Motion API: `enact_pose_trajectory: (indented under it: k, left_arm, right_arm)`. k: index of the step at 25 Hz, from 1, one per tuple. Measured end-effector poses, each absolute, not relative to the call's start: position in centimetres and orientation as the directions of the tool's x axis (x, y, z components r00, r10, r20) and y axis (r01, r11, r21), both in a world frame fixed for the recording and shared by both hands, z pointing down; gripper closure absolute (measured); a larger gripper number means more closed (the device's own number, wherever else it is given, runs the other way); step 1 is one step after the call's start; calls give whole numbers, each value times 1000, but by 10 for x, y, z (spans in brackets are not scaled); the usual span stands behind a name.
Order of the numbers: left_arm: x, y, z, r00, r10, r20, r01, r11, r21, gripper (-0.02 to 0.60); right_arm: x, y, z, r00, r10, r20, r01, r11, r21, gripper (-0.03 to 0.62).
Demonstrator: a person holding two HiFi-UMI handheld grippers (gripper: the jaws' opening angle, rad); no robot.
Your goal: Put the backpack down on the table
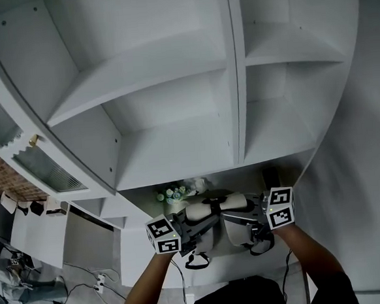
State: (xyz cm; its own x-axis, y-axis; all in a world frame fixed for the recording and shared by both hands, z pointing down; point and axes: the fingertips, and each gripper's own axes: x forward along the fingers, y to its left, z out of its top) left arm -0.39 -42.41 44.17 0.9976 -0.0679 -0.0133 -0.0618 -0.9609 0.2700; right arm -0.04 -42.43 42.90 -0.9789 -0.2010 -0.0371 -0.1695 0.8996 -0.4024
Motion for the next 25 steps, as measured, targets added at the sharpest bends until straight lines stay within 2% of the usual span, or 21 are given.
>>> enact_pose_trajectory:
  k: [9, 25]
  left_arm:
    - [-10, -421, 470, 996, -77, -43, -59, -945, 323, 531]
    - [-10, -420, 522, 996, -94, -10, -82, -914, 397, 529]
  right_arm:
    - [-6, -420, 457, -973, -230, -14, -200, 871, -448, 543]
    - [-5, -424, 520, -960, -273, 59, -265, 827, -496, 542]
